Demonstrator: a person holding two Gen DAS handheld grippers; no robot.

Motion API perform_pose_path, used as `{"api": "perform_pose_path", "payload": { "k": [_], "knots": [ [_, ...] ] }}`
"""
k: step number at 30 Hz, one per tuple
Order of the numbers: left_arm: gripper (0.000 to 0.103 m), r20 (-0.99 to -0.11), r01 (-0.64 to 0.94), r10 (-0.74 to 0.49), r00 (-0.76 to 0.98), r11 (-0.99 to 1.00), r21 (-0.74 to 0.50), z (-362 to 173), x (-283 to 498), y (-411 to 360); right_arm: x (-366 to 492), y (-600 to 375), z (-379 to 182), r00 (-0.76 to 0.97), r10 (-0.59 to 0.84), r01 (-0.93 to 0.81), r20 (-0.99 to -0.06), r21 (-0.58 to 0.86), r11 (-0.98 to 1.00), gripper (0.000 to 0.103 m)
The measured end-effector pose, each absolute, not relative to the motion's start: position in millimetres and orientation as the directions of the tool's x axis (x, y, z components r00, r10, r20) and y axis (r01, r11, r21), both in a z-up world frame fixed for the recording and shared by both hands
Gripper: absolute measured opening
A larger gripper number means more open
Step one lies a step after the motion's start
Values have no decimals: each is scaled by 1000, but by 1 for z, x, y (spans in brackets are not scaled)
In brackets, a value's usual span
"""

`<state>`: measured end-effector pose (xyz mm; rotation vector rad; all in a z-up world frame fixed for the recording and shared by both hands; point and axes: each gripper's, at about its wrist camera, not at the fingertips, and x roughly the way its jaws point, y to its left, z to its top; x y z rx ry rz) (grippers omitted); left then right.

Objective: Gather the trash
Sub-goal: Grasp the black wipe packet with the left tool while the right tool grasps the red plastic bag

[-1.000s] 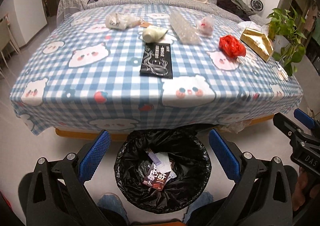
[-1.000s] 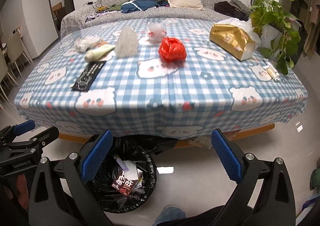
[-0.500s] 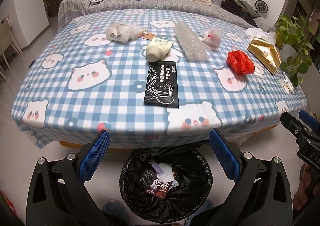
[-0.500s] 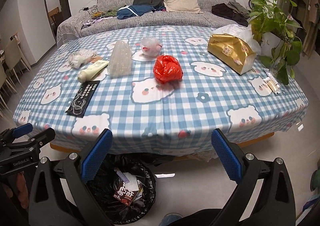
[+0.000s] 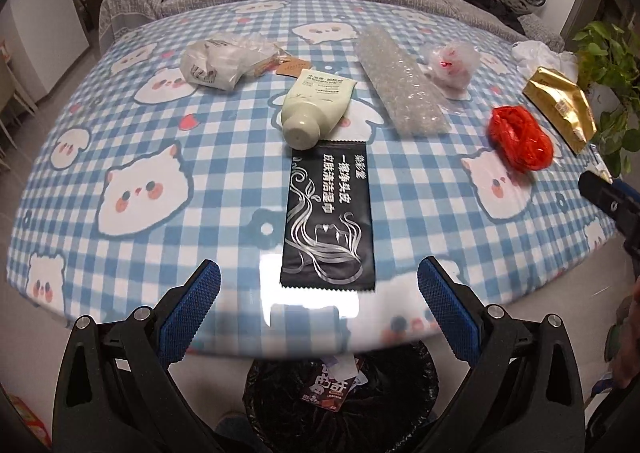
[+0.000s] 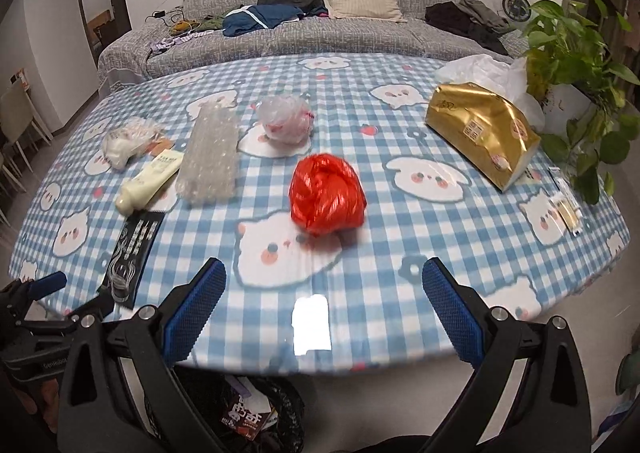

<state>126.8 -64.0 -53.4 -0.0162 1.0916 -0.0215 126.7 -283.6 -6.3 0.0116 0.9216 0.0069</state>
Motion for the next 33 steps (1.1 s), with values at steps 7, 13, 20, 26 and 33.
{"api": "perform_pose_path", "payload": {
  "k": [7,13,20,26,33],
  "knots": [
    [97,-908,7,-27,419,1000,-26,-68,160,-60,177,-280,-11,582,8,-13,-813,0,1000,92],
    [96,-921,5,-38,387,999,-39,-79,175,-59,209,-277,-22,539,9,-21,-842,-3,1000,88],
    [93,-931,9,-25,365,1000,-24,-84,185,-60,226,-279,-39,478,9,-6,-878,7,1000,77],
    [78,-936,32,21,352,999,35,-84,186,-67,232,-282,-52,428,6,10,-904,12,1000,59],
    [53,-934,40,20,356,999,36,-79,184,-69,231,-282,-57,416,15,12,-909,22,1000,48]
  ]
}}
